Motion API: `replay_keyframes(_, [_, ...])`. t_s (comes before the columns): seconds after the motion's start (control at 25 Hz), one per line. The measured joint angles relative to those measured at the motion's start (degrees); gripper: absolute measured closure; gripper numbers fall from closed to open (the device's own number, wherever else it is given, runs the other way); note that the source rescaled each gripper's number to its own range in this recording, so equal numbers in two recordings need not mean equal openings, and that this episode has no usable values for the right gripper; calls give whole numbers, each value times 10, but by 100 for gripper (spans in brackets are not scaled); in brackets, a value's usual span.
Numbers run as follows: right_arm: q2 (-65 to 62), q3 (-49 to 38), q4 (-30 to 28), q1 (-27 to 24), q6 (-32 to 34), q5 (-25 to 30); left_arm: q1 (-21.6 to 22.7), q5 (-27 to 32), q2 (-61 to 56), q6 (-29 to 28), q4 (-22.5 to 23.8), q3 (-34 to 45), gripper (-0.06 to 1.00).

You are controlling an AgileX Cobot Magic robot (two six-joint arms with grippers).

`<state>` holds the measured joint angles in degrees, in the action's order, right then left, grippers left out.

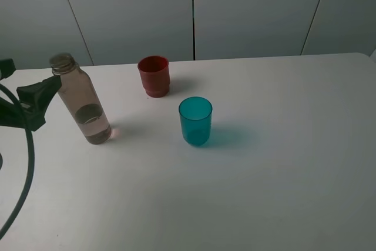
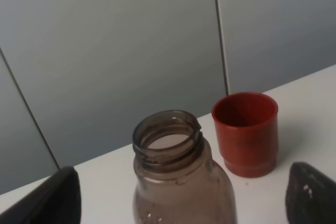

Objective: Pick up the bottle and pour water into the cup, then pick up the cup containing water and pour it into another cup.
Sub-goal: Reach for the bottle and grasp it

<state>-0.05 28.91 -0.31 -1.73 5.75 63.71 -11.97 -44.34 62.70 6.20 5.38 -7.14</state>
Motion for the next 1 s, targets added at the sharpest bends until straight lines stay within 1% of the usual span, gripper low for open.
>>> replay_keyframes(0.08, [0,0,0,0,0,0,0,-18,21,0,2,0,-6])
replay_keyframes(0.16, [0,0,0,0,0,0,0,-24,35,0,-2,0,-6])
replay_keyframes(0.36, [0,0,0,0,0,0,0,-38,40,8,-33,0,-6])
replay_keyframes(0.48, [0,0,0,0,0,0,0,-45,41,24,-54,0,-6])
replay_keyframes(0.6, [0,0,0,0,0,0,0,-58,54,29,-54,0,-6])
replay_keyframes(1.0, [0,0,0,0,0,0,0,-152,161,19,-58,0,-6])
